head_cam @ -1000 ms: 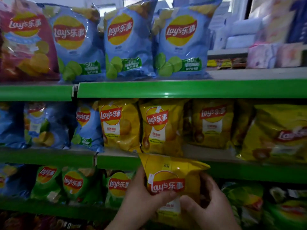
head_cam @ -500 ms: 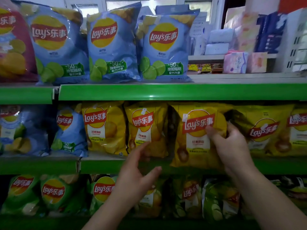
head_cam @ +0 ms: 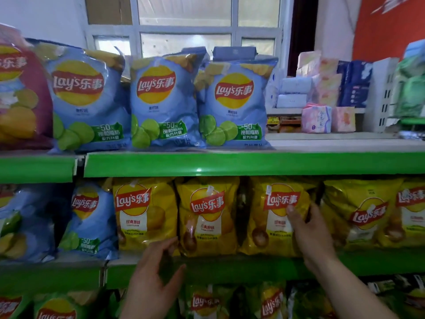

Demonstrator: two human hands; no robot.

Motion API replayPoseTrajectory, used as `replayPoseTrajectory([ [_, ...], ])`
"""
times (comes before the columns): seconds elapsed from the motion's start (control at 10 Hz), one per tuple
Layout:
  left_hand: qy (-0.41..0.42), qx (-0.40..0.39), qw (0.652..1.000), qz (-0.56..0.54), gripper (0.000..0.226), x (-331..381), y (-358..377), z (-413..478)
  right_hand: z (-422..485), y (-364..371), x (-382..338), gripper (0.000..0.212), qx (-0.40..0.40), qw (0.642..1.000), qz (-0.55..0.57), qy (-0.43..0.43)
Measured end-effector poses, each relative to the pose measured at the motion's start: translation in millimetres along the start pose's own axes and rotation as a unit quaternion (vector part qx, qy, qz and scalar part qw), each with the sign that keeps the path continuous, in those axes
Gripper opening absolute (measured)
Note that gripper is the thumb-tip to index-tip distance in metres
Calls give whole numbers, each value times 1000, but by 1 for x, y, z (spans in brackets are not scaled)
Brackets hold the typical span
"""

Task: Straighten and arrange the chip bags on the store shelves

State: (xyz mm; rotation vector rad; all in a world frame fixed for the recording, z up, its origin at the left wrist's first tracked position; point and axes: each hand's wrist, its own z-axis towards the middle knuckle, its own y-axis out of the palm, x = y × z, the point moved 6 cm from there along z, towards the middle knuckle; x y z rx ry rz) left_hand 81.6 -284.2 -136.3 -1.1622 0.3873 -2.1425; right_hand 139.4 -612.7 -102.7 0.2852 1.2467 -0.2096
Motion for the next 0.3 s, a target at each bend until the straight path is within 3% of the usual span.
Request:
replayPoseTrajectory([
  [0.1,-31,11,999,-9,64,-8,-7,7,-2,0,-5,70,16,1000,-23,5],
  [0.3,2,84,996,23,58,-5,-51,22,-19,-24,-15,67,141,987,-80,-1],
])
